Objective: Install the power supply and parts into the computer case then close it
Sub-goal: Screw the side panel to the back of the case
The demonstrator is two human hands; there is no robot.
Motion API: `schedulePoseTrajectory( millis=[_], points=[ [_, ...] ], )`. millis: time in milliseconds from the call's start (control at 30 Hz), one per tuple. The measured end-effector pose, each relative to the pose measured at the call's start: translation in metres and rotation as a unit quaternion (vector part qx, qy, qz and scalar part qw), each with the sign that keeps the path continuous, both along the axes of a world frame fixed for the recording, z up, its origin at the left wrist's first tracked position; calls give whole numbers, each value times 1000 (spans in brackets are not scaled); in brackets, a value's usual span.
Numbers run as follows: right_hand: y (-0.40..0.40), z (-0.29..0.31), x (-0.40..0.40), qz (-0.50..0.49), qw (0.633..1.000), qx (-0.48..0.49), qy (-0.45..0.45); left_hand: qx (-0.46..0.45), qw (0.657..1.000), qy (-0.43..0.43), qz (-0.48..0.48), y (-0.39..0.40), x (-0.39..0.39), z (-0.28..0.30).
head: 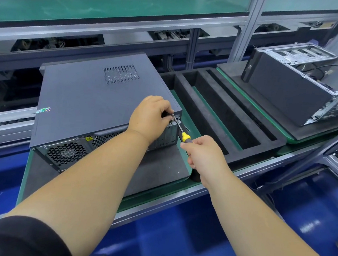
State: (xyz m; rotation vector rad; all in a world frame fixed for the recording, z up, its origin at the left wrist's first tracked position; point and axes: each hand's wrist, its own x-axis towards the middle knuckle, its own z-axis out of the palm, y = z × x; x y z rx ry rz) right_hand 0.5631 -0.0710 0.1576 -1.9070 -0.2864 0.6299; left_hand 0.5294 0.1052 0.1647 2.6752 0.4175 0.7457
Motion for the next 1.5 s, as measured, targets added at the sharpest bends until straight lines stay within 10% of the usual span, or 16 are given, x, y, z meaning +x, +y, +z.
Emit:
schedulePoseTrajectory(
  millis=[300, 600, 800, 1133, 1500],
  points=[
    [13, 2, 15, -56, 993, -47, 94, 0, 1000, 7, 5, 1, 1, 0],
    [-3, -4, 8, -31, 996, -39, -69, -6, 1000, 3, 1, 1, 1, 0],
    [12, -6, 15, -63, 995, -28, 72, 2, 1000, 1, 1, 0, 1, 1],
    [-5, -5, 7, -18, 995, -45, -88, -2, 1000, 3, 5, 0, 1, 0],
    [0, -6, 6, -33, 999, 1, -27, -3, 1000, 3, 3, 0, 1, 0]
  ],
)
